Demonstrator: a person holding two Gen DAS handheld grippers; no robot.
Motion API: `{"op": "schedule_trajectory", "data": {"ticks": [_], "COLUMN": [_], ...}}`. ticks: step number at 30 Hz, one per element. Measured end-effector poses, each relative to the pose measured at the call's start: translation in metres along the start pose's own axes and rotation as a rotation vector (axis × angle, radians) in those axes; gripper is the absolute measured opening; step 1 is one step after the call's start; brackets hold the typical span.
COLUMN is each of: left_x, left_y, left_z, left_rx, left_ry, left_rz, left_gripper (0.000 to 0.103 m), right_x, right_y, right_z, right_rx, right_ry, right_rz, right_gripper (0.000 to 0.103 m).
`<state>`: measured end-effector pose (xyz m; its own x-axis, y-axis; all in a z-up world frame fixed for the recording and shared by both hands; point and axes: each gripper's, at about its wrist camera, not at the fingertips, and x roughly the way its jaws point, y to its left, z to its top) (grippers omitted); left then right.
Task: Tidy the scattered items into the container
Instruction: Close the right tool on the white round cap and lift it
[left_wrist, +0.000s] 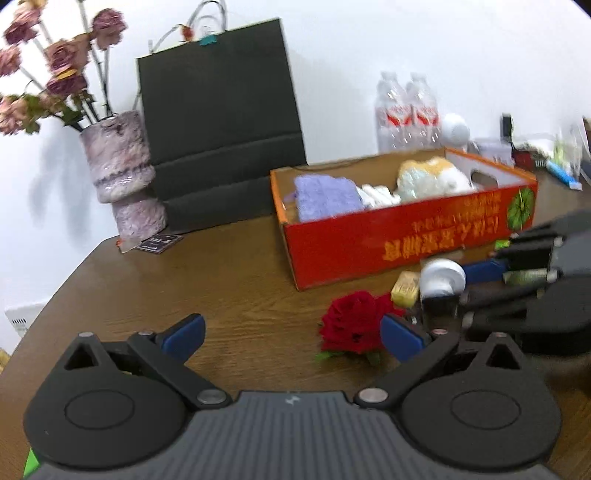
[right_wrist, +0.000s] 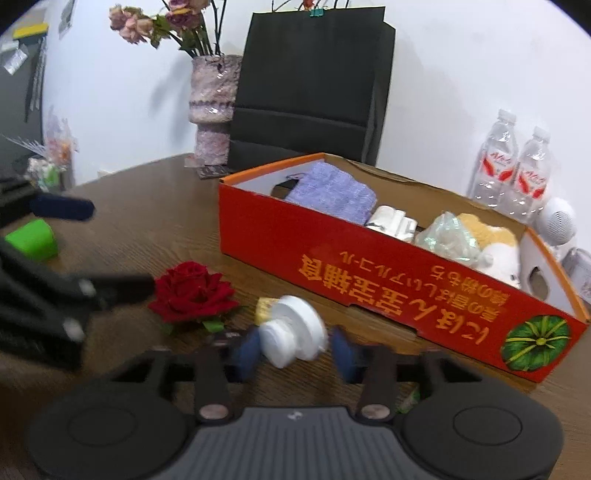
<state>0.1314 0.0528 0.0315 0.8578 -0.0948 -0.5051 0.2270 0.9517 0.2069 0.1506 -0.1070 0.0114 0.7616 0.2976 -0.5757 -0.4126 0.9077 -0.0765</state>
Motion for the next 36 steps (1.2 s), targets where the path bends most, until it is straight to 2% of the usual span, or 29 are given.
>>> {"op": "schedule_trajectory", "data": {"ticks": [3,7,10,12,13,14,16,18,20,21,23,25,26,27,28,29,30,33,36], "left_x": [0.004,0.007,0.005,0.004,0.004,0.004,0.002,-0.001,-0.002,-0.001,0.001,0.002,0.001,0.0,-0.001,-0.001,0.0,0.002,0.002], "left_y": [-0.008,-0.013,-0.014,-0.017,-0.018,-0.019,-0.022,-0.024,-0.025,-0.025,-0.025,-0.024,-0.023,-0.022,-0.022,-0.021,-0.021,-0.023,-0.024], "left_z": [-0.004,-0.009,-0.01,-0.01,-0.01,-0.01,-0.009,-0.008,-0.008,-0.008,-0.009,-0.009,-0.009,-0.009,-0.008,-0.008,-0.008,-0.009,-0.01], "left_rx": [0.032,0.045,0.047,0.049,0.051,0.051,0.046,0.042,0.042,0.043,0.045,0.042,0.037,0.033,0.028,0.025,0.024,0.03,0.034], "left_ry": [0.017,0.025,0.011,0.0,-0.002,-0.002,-0.01,-0.024,-0.028,-0.024,-0.016,-0.012,-0.015,-0.019,-0.021,-0.019,-0.014,0.0,0.0], "left_rz": [0.014,0.02,-0.004,-0.022,-0.026,-0.027,-0.03,-0.029,-0.026,-0.024,-0.02,-0.023,-0.025,-0.026,-0.029,-0.03,-0.028,-0.02,-0.022], "left_gripper": [0.103,0.103,0.103,0.103,0.103,0.103,0.103,0.103,0.103,0.103,0.103,0.103,0.103,0.103,0.103,0.103,0.103,0.103,0.103], "right_x": [-0.002,-0.016,-0.029,-0.04,-0.047,-0.055,-0.069,-0.077,-0.077,-0.075,-0.066,-0.067,-0.073,-0.081,-0.088,-0.093,-0.096,-0.089,-0.075], "right_y": [-0.008,-0.017,-0.02,-0.024,-0.027,-0.031,-0.039,-0.046,-0.05,-0.054,-0.071,-0.082,-0.081,-0.078,-0.072,-0.065,-0.057,-0.038,-0.031], "right_z": [-0.002,-0.011,-0.019,-0.026,-0.03,-0.034,-0.037,-0.037,-0.035,-0.035,-0.037,-0.04,-0.04,-0.039,-0.039,-0.04,-0.043,-0.046,-0.047], "right_rx": [0.052,0.079,0.071,0.074,0.084,0.098,0.135,0.162,0.159,0.173,0.271,0.338,0.328,0.298,0.253,0.215,0.175,0.118,0.132], "right_ry": [0.001,0.004,0.034,0.055,0.043,0.02,-0.027,-0.066,-0.074,-0.056,-0.004,0.008,-0.01,-0.032,-0.051,-0.064,-0.074,-0.023,0.041], "right_rz": [0.025,0.004,-0.021,-0.023,-0.007,0.016,0.031,0.031,-0.043,-0.062,-0.028,0.003,0.025,0.057,0.094,0.11,0.115,0.128,0.131], "right_gripper": [0.019,0.019,0.02,0.037,0.056,0.07,0.07,0.065,0.036,0.03,0.017,0.02,0.024,0.034,0.062,0.083,0.085,0.078,0.062]}}
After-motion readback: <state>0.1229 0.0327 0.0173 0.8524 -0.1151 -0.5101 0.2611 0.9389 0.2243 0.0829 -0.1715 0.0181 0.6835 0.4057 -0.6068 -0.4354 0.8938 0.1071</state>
